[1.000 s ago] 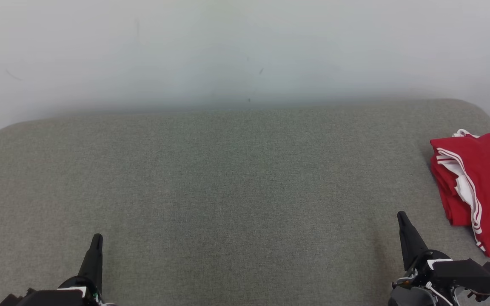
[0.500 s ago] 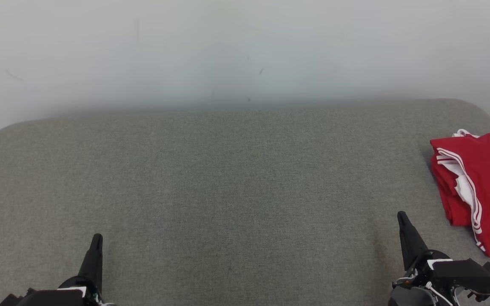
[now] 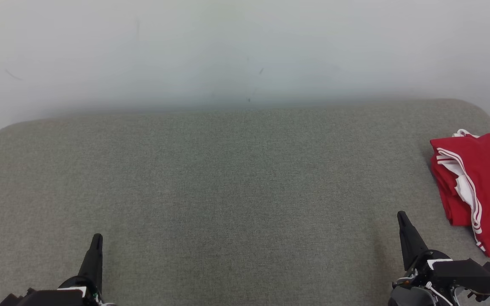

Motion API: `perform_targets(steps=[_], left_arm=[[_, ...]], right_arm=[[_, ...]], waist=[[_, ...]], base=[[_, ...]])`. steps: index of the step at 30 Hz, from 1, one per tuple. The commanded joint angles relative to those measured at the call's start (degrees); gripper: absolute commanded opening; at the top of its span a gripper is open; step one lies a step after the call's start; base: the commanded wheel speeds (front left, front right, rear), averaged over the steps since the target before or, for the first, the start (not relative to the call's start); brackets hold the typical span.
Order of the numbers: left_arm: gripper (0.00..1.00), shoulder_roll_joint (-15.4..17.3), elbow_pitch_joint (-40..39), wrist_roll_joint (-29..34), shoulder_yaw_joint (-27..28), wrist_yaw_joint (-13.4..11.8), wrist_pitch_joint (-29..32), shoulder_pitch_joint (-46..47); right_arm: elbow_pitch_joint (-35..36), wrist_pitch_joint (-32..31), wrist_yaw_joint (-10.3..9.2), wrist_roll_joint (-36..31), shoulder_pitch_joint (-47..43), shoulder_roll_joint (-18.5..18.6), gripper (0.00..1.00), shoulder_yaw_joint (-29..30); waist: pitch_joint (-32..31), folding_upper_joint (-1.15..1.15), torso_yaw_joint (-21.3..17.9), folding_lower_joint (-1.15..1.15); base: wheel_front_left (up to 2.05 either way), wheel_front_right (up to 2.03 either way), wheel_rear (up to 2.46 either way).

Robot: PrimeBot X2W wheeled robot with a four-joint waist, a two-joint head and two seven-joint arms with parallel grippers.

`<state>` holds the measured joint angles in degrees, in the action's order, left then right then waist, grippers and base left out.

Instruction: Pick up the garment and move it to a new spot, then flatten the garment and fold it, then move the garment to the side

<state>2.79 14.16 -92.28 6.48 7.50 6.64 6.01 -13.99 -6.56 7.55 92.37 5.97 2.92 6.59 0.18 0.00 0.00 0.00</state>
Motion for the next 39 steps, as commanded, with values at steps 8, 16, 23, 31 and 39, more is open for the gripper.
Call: perform_targets(steps=[8,16,23,31,39], left_arm=[[0.00,0.2,-0.2,-0.3,0.2,0.0,0.0,0.5],[0.00,0.2,-0.2,-0.3,0.2,0.0,0.0,0.5],[0.00,0.2,-0.2,-0.3,0.2,0.0,0.0,0.5],[0.00,0.2,-0.2,-0.3,0.2,0.0,0.0,0.5],[0.00,0.2,-0.2,-0.3,0.2,0.0,0.0,0.5]], right_arm=[[0.1,-0.1,-0.12,0.1,0.5,-0.1,0.00,0.0],[0.1,-0.1,-0.12,0.1,0.5,-0.1,0.00,0.0],[0.1,-0.1,-0.12,0.1,0.5,-0.1,0.00,0.0],[0.1,-0.1,-0.12,0.1,0.5,-0.1,0.00,0.0],[0.1,-0.1,-0.12,0.1,0.5,-0.1,0.00,0.0]], waist=[[0.0,0.00,0.0,0.00],[0.0,0.00,0.0,0.00],[0.0,0.00,0.0,0.00],[0.0,0.00,0.0,0.00],[0.0,0.00,0.0,0.00]], base=[[0.00,0.00,0.00],[0.00,0.00,0.00],[0.00,0.00,0.00],[0.00,0.00,0.00],[0.00,0.00,0.00]])
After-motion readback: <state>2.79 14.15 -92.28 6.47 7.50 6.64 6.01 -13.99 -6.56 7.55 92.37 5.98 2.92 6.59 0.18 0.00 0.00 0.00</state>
